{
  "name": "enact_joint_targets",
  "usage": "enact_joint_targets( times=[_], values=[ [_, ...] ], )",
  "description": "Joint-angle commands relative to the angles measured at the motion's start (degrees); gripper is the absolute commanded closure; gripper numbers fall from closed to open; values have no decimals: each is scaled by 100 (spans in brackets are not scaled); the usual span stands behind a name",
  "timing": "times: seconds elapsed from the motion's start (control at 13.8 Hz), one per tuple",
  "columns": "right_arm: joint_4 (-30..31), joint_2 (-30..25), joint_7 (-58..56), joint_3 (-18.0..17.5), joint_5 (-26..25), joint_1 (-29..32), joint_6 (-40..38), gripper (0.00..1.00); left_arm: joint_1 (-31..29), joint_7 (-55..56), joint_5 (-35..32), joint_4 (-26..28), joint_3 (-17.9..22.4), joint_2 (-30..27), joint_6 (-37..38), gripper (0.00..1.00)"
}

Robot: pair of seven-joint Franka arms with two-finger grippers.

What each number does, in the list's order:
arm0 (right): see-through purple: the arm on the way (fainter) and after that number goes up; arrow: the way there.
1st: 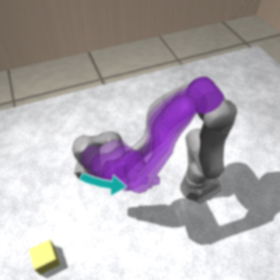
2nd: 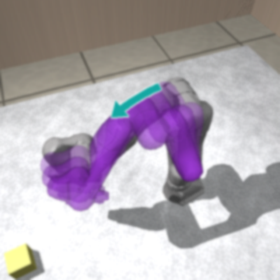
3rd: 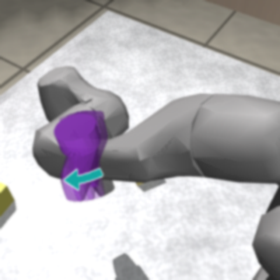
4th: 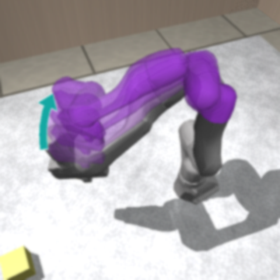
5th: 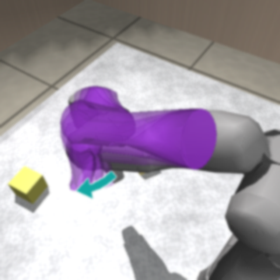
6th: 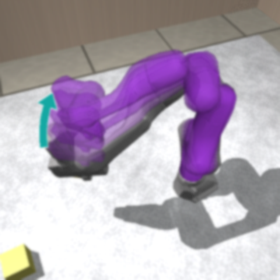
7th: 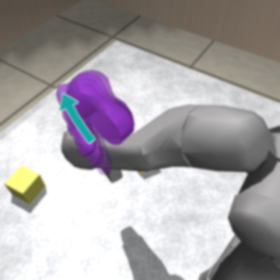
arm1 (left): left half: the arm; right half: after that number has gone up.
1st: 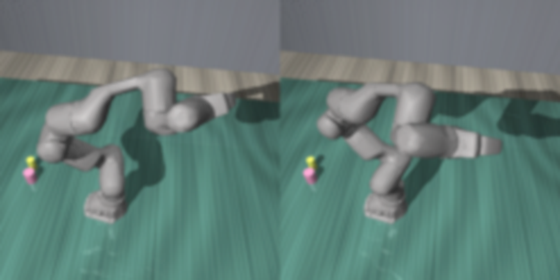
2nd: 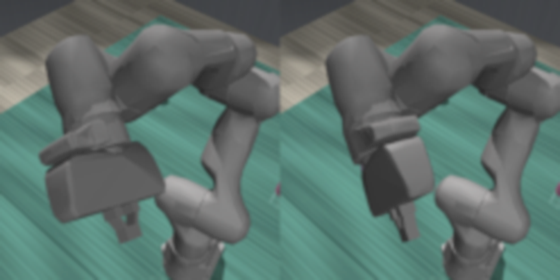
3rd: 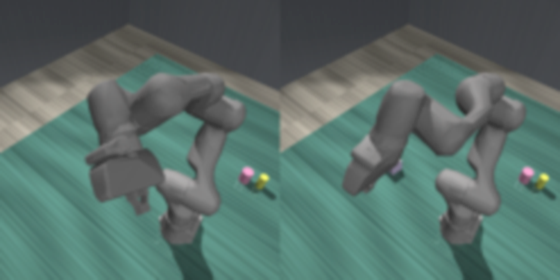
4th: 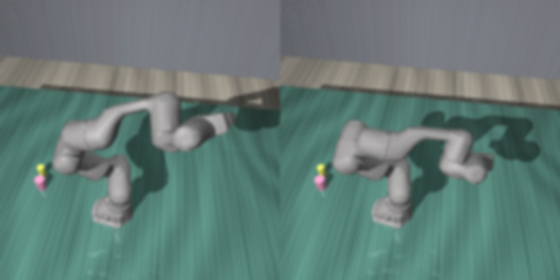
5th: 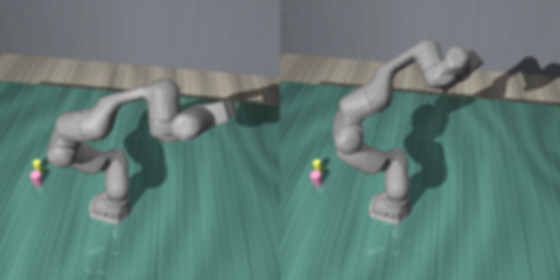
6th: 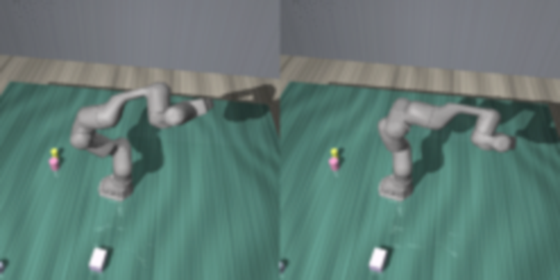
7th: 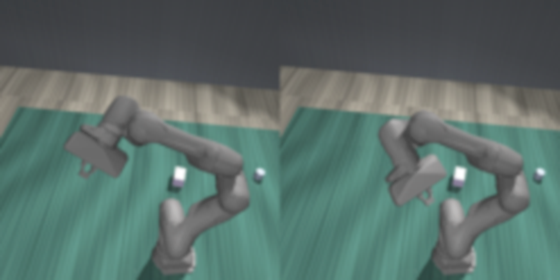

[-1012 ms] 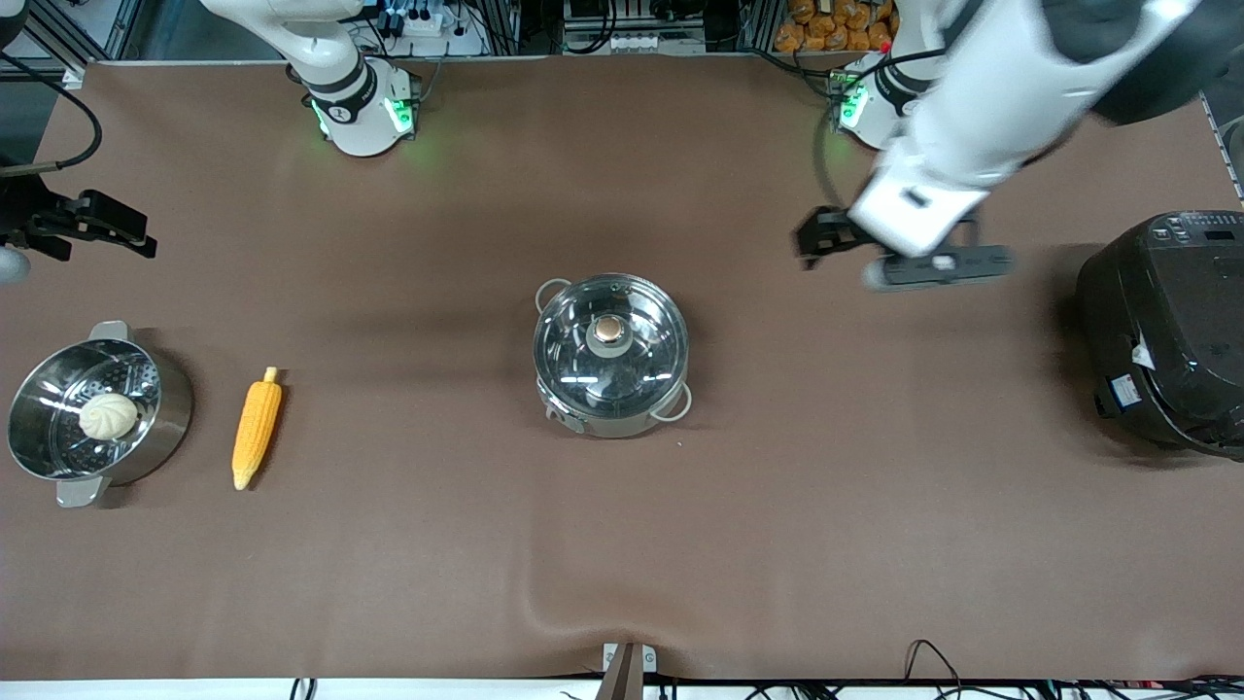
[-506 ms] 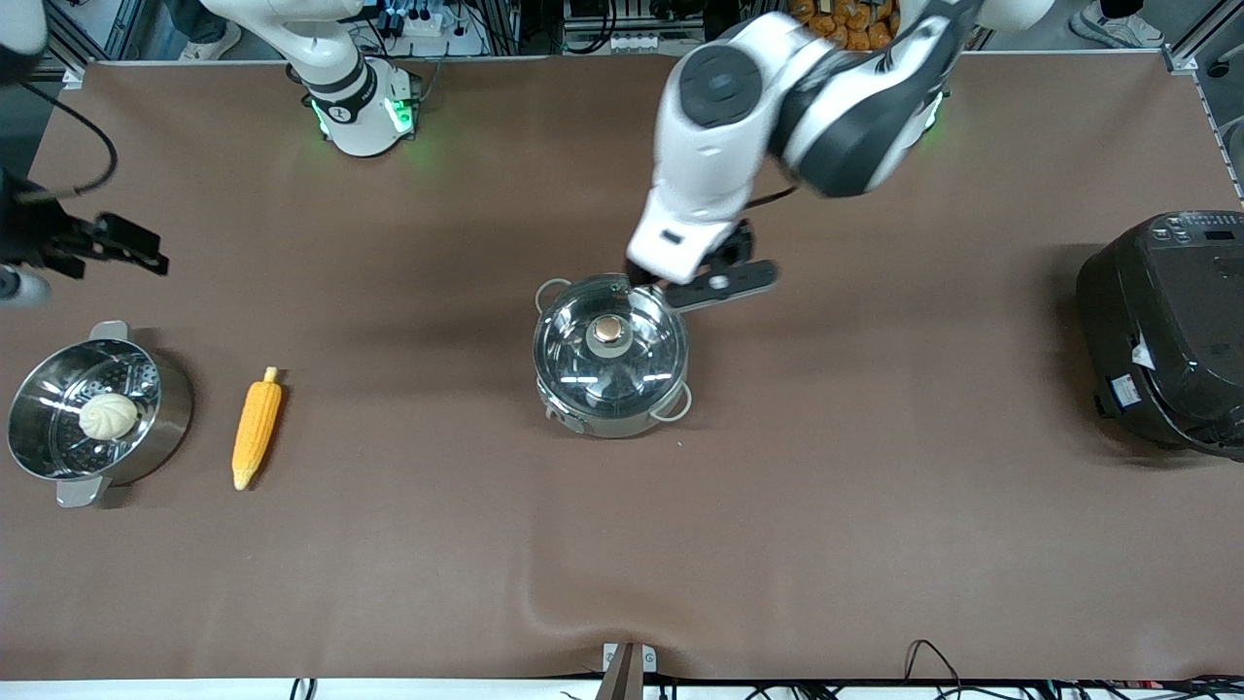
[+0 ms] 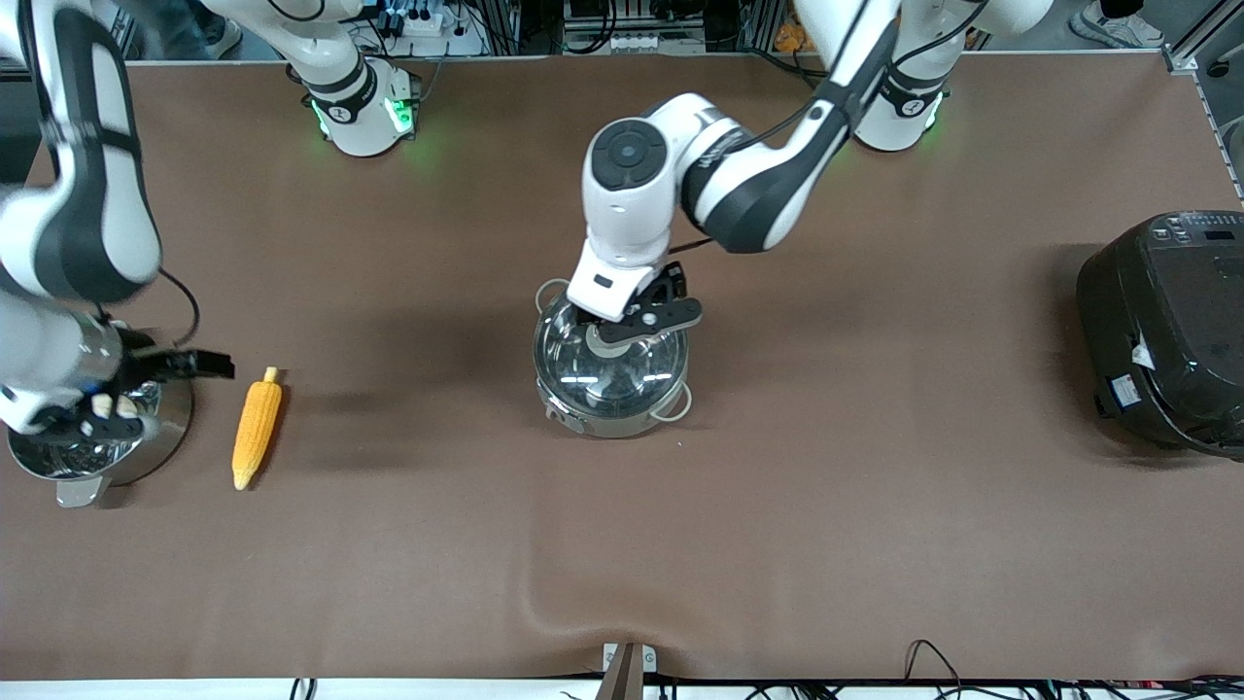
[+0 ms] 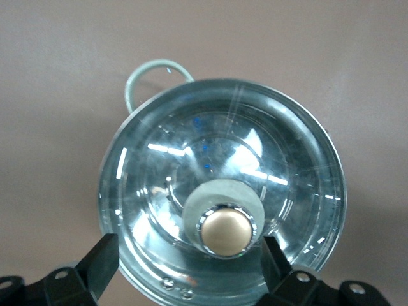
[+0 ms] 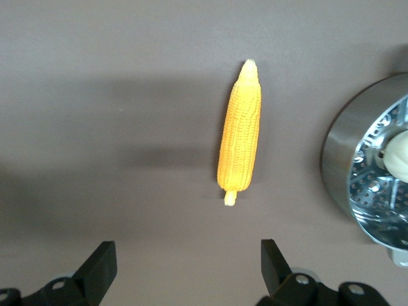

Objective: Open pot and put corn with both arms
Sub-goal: 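Grasp the lid knob with the left gripper while the right gripper reaches the corn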

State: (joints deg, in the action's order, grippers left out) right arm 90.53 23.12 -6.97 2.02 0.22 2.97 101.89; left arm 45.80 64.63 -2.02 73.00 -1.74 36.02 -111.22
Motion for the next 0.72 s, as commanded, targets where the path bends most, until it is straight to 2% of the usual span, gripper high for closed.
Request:
enact_joint_targets(
  times=[0.0,0.14,0.51,0.65],
  values=[
    [-167,420,-155,-35,-4,46,216,0,210,234,-114,-410,156,309,-118,3],
    [-167,736,-208,-35,-39,72,576,0,210,305,-114,-410,139,370,-251,6],
    [-167,1361,-330,-35,-39,177,885,0,210,305,-114,-401,191,449,-330,19],
    [-159,1633,-366,-26,-66,177,1139,0,210,296,-114,-401,235,458,-330,20]
  ],
)
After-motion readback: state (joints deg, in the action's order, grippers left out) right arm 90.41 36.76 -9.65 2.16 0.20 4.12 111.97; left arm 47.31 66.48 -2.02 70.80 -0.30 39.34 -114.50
